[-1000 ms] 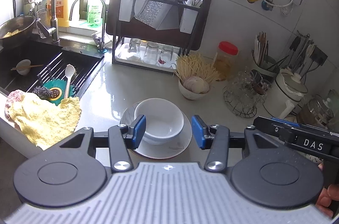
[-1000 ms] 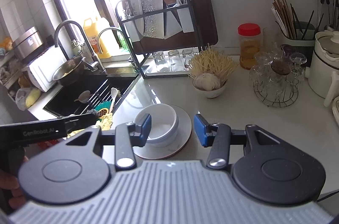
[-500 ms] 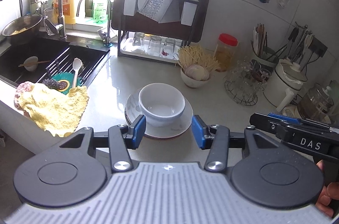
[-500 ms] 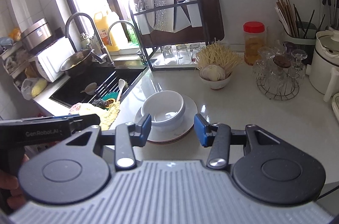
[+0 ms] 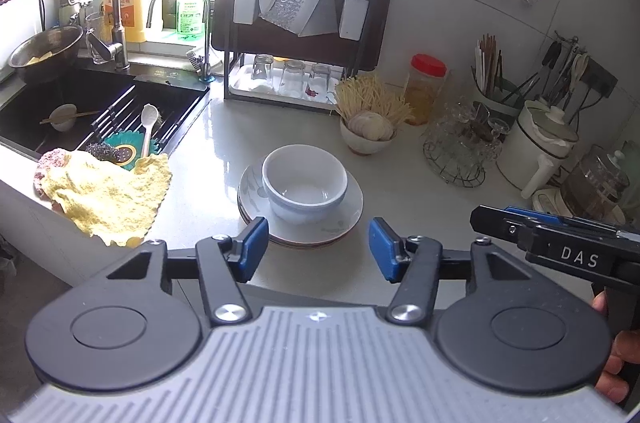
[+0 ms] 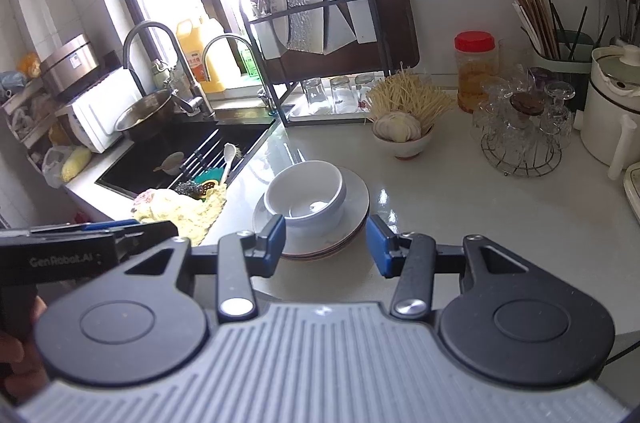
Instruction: Organize plates and bowls
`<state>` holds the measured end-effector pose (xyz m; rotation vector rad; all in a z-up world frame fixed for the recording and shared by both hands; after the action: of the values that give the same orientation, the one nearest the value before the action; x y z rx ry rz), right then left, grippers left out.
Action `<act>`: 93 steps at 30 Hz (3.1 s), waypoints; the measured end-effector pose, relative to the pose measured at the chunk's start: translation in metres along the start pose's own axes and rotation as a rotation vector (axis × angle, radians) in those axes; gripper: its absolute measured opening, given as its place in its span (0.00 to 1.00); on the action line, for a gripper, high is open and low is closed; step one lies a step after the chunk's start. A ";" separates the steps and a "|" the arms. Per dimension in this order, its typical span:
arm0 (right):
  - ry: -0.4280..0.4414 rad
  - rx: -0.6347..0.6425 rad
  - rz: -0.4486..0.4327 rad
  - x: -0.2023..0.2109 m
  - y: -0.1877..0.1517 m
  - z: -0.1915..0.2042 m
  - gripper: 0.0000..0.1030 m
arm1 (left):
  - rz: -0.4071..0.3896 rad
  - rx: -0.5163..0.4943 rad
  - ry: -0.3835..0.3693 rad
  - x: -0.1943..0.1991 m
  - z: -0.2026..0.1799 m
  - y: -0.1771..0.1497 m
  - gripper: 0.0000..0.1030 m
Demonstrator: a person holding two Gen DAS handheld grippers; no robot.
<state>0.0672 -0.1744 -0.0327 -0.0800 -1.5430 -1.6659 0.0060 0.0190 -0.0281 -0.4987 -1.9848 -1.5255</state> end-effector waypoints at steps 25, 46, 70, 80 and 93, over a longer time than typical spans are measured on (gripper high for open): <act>-0.019 0.037 -0.030 -0.007 0.006 -0.003 0.84 | 0.036 0.004 0.068 -0.010 0.005 0.005 0.95; -0.067 -0.027 -0.067 -0.003 0.004 -0.020 1.00 | 0.081 -0.039 0.074 -0.027 -0.001 0.006 0.95; -0.056 -0.016 -0.048 0.000 0.001 -0.022 1.00 | 0.084 -0.042 0.078 -0.029 -0.005 0.006 0.96; -0.049 -0.023 -0.044 0.001 0.000 -0.026 1.00 | 0.078 -0.045 0.085 -0.029 -0.012 0.006 0.97; -0.035 -0.018 -0.027 -0.001 -0.001 -0.026 1.00 | 0.082 -0.037 0.099 -0.028 -0.010 0.005 0.97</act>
<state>0.0794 -0.1961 -0.0401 -0.0983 -1.5622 -1.7080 0.0330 0.0121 -0.0405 -0.5041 -1.8414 -1.5095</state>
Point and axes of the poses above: each gripper's, at about its wrist camera, not at the fingertips, and x roughly against the way its jaws point, z to its left, y to its top, the point moved 4 cm from there along -x, roughly the way its jaws point
